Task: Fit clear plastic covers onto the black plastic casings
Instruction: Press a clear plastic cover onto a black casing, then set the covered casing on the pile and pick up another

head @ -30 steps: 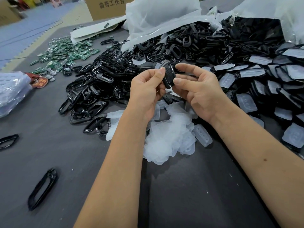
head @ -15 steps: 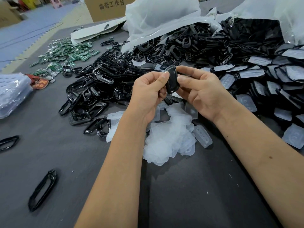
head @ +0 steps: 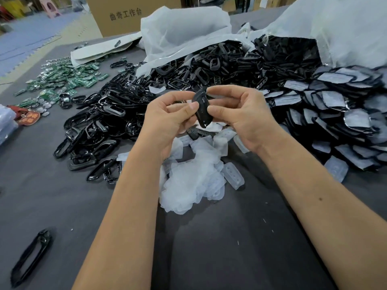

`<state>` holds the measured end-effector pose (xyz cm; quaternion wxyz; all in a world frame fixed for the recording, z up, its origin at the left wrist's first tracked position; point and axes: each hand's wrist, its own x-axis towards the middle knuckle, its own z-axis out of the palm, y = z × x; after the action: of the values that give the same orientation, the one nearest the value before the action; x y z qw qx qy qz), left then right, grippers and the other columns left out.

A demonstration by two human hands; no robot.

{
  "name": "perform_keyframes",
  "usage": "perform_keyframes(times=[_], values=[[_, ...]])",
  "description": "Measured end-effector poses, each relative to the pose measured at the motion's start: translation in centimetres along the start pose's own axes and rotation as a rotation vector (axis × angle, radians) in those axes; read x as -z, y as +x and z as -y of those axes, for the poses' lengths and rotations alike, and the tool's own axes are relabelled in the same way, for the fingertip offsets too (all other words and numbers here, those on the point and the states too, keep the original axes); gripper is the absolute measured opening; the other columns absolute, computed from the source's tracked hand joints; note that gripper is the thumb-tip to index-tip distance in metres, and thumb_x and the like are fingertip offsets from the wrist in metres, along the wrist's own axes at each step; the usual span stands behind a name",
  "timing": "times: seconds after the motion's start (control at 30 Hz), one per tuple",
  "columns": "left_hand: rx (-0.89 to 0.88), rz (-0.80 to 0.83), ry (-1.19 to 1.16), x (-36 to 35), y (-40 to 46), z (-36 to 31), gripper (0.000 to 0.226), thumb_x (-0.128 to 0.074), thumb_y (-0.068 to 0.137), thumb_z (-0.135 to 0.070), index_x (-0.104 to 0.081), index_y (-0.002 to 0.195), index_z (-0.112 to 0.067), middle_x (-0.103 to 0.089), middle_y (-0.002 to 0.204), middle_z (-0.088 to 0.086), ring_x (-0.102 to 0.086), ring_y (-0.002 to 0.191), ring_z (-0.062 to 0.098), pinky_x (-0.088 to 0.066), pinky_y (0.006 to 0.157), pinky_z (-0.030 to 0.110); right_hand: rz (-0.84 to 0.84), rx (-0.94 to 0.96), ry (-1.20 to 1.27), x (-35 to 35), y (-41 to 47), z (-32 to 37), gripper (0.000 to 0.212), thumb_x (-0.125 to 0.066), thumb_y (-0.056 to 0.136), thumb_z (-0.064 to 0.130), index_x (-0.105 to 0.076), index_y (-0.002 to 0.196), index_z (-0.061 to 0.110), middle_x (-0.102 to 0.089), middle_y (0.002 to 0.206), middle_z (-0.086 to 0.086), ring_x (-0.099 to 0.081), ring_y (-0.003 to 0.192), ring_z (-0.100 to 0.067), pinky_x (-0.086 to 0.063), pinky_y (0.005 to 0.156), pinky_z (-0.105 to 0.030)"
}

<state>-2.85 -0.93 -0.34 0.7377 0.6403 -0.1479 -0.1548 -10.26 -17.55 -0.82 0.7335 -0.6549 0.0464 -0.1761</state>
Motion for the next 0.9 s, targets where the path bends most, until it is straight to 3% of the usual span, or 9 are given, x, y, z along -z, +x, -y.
perform_keyframes(times=[0.13,0.27,0.5,0.63,0.8,0.9], values=[[-0.107,0.071,0.301,-2.2,-0.2,-0.6,0.027,-0.072,0.085,0.012,-0.078,0.101,-0.01,-0.079,0.086,0.008,-0.077,0.087,0.022,-0.062,0.087,0.035,-0.039,0.302,-0.665,1.9,-0.5,1.9,0.034,-0.076,0.081,-0.009,-0.081,0.106,0.013,-0.078,0.088,0.004,-0.074,0.083,-0.004,-0.058,0.08,-0.019],[-0.204,0.14,0.622,-6.4,1.1,-1.0,0.03,-0.072,0.084,0.009,-0.079,0.108,-0.008,-0.079,0.098,0.008,-0.075,0.099,0.022,-0.058,0.097,0.042,-0.09,0.395,-0.996,5.0,-0.9,3.6,0.036,-0.07,0.08,-0.009,-0.083,0.099,0.018,-0.079,0.093,0.002,-0.072,0.085,-0.011,-0.059,0.085,-0.029],[-0.29,0.2,0.741,-14.8,1.9,-0.1,0.04,-0.06,0.086,0.007,-0.074,0.12,-0.009,-0.075,0.114,0.005,-0.069,0.109,0.017,-0.056,0.097,0.035,-0.154,0.201,-1.38,11.5,0.0,6.6,0.039,-0.064,0.078,-0.009,-0.082,0.092,0.023,-0.077,0.095,-0.007,-0.069,0.093,-0.029,-0.058,0.085,-0.04],[-0.297,0.273,0.871,-17.4,1.7,0.1,0.047,-0.052,0.081,0.007,-0.072,0.122,-0.006,-0.071,0.121,0.01,-0.064,0.116,0.025,-0.053,0.097,0.034,-0.108,0.066,-1.576,12.8,0.9,7.6,0.039,-0.064,0.081,-0.008,-0.082,0.091,0.025,-0.073,0.103,-0.011,-0.067,0.095,-0.035,-0.048,0.073,-0.033],[-0.315,0.229,0.949,-17.9,1.6,0.1,0.037,-0.058,0.078,0.005,-0.072,0.112,-0.002,-0.073,0.111,0.014,-0.066,0.105,0.03,-0.055,0.091,0.043,-0.044,0.093,-1.697,12.1,1.8,8.5,0.034,-0.067,0.084,-0.004,-0.081,0.087,0.027,-0.075,0.098,-0.006,-0.06,0.088,-0.029,-0.039,0.081,-0.034],[-0.336,0.186,0.946,-17.0,1.3,-0.3,0.037,-0.055,0.076,0.005,-0.073,0.107,-0.001,-0.074,0.105,0.013,-0.067,0.101,0.03,-0.055,0.088,0.043,-0.057,0.085,-1.677,11.4,1.9,8.8,0.034,-0.065,0.082,-0.004,-0.08,0.085,0.027,-0.074,0.097,-0.007,-0.058,0.086,-0.027,-0.045,0.083,-0.037]])
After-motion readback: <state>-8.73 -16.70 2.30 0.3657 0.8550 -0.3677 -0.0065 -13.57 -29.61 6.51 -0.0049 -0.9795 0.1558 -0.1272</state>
